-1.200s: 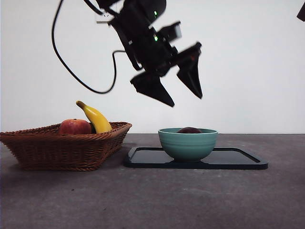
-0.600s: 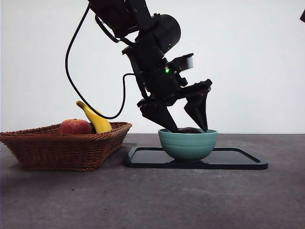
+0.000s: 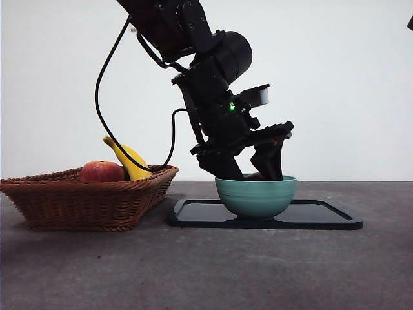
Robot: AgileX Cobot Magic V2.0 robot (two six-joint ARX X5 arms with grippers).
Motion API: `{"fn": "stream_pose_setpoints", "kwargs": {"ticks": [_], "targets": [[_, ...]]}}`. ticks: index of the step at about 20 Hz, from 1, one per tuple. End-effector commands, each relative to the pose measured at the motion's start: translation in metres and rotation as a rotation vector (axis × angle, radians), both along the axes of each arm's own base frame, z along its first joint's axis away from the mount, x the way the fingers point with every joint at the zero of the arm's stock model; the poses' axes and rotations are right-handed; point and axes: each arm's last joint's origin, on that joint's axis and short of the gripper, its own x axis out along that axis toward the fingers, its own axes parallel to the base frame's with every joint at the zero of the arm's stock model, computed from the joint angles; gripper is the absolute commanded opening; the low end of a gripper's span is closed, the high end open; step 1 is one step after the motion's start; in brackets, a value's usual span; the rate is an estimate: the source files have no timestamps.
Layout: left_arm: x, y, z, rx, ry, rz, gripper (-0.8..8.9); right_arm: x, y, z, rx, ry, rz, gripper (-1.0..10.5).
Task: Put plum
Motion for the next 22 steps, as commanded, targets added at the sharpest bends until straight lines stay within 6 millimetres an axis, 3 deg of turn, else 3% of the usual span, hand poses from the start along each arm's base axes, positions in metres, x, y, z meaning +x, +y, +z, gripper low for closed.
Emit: {"fn": "stream_pose_setpoints", "kwargs": {"ticks": [1, 4, 7, 14, 17, 22], "targets": [[0.002, -0.008, -0.006, 0.007, -0.003, -0.014, 2.67, 0.001, 0.001, 0.001, 0.005, -0.003, 0.006, 2.1], [0.004, -0.008, 0.002, 0.002, -0.006, -0.011, 2.67, 0.001, 0.001, 0.001, 0.003, -0.003, 0.005, 2.1], [0.009, -0.009, 0.025, -0.01, -0.019, -0.004, 2.67, 0.001, 0.001, 0.001, 0.002, -0.005, 0.005, 2.1], [0.02, 0.001, 0.117, -0.077, -0.095, 0.029, 2.67, 0.001, 0.001, 0.001, 0.001, -0.006, 0.006, 2.1], [0.018, 0.019, 0.153, -0.114, -0.136, 0.06, 2.66, 0.001, 0.001, 0.001, 0.001, -0.006, 0.006, 2.1], [-0.004, 0.072, 0.217, -0.164, -0.212, 0.126, 2.66, 0.001, 0.001, 0.001, 0.001, -0.007, 0.007, 2.1]]}}
